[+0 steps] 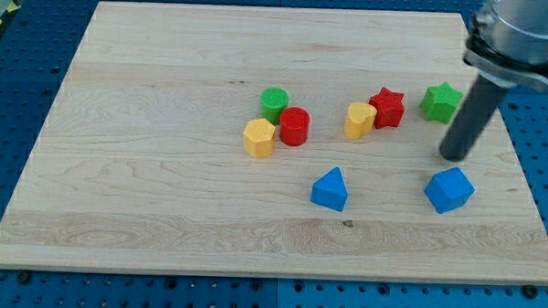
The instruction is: Push the green star diagonal to the red star
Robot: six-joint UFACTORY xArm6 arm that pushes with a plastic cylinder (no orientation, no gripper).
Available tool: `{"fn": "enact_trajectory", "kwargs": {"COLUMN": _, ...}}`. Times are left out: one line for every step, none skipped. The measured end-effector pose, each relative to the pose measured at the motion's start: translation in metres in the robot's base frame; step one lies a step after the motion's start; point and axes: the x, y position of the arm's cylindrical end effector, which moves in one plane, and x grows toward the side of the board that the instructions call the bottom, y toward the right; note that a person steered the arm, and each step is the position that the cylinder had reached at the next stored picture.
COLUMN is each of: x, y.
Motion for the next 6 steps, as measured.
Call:
{"fn": "enact_trajectory", "kwargs": {"x": -0.04, "y": 0.032}}
{"fn": "enact_trajectory", "kwargs": {"x": -0.11, "y": -0.004}}
{"fn": "enact_trajectory", "kwargs": {"x": -0.121, "y": -0.035}}
{"fn": "enact_trajectory", "kwargs": {"x": -0.114, "y": 0.008}}
{"fn": "enact_trajectory", "kwargs": {"x": -0.093, "y": -0.009}}
{"fn": "enact_trajectory", "kwargs": {"x": -0.096, "y": -0.107}}
